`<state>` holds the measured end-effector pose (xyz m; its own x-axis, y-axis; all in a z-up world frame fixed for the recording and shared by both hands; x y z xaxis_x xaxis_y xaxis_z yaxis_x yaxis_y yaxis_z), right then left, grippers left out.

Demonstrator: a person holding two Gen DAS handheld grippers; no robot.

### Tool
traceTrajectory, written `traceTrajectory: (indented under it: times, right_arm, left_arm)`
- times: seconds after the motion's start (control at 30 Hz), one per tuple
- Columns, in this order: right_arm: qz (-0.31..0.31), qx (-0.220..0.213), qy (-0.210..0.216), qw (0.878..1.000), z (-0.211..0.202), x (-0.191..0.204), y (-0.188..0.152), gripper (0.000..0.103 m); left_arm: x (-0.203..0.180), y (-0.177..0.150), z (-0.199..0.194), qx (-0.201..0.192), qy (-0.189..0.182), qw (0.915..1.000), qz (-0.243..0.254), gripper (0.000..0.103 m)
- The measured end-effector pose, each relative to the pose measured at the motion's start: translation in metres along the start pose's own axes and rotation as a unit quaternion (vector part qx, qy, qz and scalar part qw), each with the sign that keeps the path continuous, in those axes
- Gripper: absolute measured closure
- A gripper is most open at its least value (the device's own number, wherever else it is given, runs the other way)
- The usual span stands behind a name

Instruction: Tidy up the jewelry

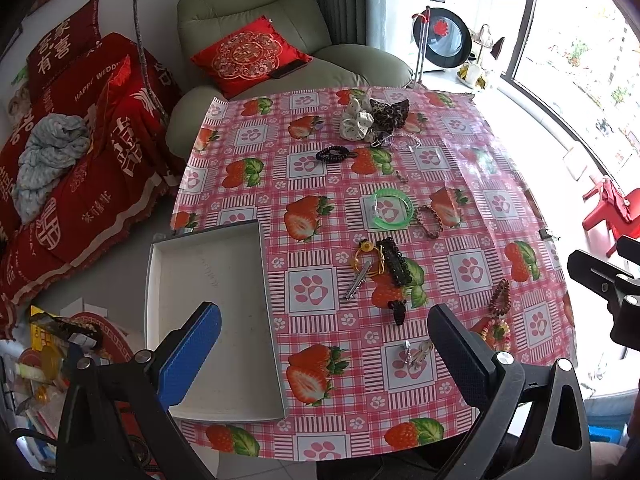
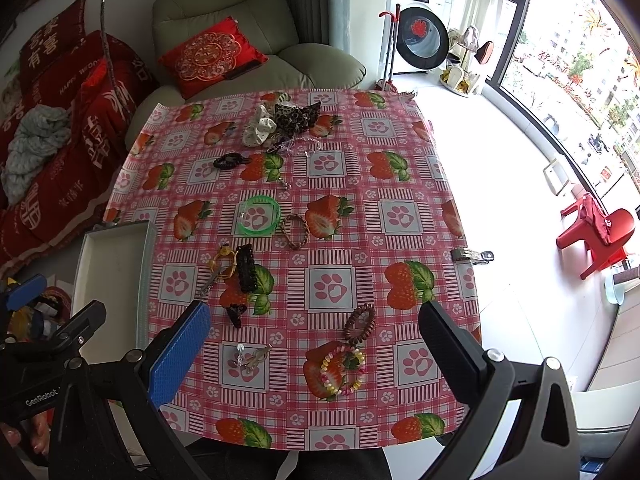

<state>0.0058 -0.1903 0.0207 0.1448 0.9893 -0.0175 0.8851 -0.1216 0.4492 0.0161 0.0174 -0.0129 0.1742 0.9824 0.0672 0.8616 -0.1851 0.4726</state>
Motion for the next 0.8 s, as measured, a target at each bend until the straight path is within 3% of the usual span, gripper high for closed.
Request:
traceTrajectory:
  times: [0.8]
  right_arm:
    - [-0.003, 0.005, 0.002, 1.000, 0.0088, 0.0033, 0.0038, 0.000]
  left_arm:
    - [0.0034, -0.0007, 0.0043, 0.003, -0.001, 1.0000, 0.000, 0.000]
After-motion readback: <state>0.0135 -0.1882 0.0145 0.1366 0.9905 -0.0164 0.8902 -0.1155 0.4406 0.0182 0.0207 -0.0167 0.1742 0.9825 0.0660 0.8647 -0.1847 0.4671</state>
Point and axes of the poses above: each gripper's, at about its wrist camera, not at the fingertips, and z roughly the way its jaws point, x to its left, y to its top, the point moved 4 cm from there along z, roughly the way its jaws point, and after that the axes turned 2 degrees about z, right-handed, at the moved point
